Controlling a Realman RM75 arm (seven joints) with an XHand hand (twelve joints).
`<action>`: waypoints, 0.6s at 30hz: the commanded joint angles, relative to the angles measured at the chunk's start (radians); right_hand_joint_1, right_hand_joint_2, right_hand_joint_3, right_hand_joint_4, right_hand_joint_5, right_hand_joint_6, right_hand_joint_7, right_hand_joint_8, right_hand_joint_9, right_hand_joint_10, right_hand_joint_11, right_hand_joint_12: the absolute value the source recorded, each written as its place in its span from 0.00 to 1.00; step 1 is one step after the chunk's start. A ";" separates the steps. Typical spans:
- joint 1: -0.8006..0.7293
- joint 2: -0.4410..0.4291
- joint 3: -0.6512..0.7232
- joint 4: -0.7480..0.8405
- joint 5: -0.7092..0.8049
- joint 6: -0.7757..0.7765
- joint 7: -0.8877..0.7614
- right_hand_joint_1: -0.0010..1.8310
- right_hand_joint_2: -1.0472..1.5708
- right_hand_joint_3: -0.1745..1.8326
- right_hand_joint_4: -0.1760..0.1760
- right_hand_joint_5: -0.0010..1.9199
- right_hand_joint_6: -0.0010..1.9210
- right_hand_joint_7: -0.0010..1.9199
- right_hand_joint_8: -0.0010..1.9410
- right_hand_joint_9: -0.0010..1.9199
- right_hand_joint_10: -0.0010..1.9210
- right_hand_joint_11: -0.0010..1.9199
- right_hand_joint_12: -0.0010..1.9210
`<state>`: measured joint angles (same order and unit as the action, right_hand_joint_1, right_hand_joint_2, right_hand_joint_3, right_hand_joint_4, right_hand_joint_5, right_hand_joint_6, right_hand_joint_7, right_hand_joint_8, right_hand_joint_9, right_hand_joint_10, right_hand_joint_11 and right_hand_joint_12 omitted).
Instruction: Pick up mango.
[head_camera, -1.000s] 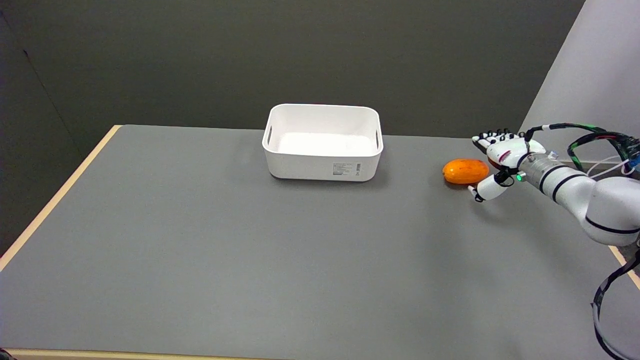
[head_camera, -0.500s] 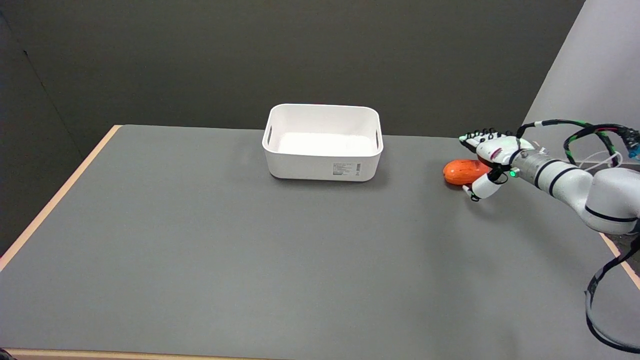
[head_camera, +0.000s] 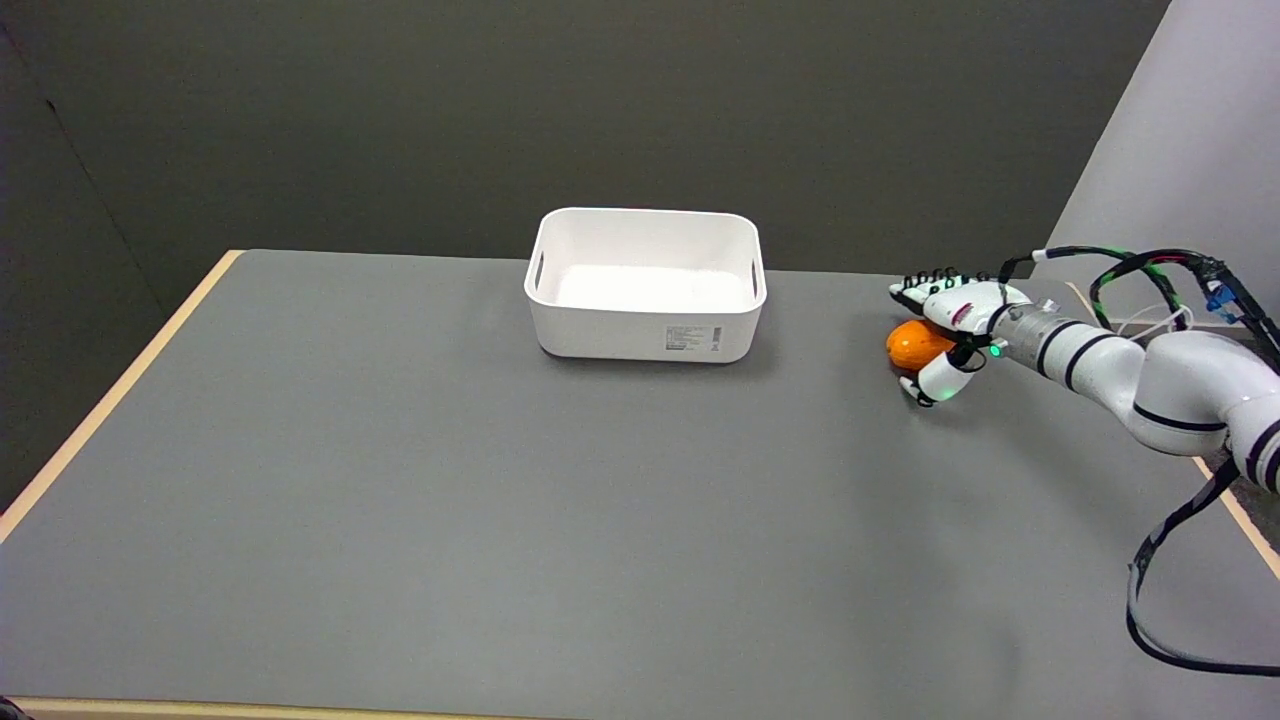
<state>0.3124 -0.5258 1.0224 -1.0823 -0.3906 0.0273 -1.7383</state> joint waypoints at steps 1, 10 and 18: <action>0.165 -0.071 -0.133 0.168 -0.051 -0.106 -0.005 0.52 0.74 0.55 0.42 0.05 0.46 0.17 0.38 0.19 0.46 0.06 0.60; 0.092 -0.054 -0.029 0.113 -0.095 -0.098 -0.005 0.70 0.90 0.12 0.12 0.19 0.92 0.31 0.81 0.35 0.86 0.25 1.00; -0.008 -0.044 0.088 0.076 -0.114 -0.095 -0.005 0.71 0.88 0.16 0.09 0.21 0.88 0.33 0.79 0.39 0.85 0.33 1.00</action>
<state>0.4149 -0.5815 0.9640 -0.9623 -0.4477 -0.0618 -1.7416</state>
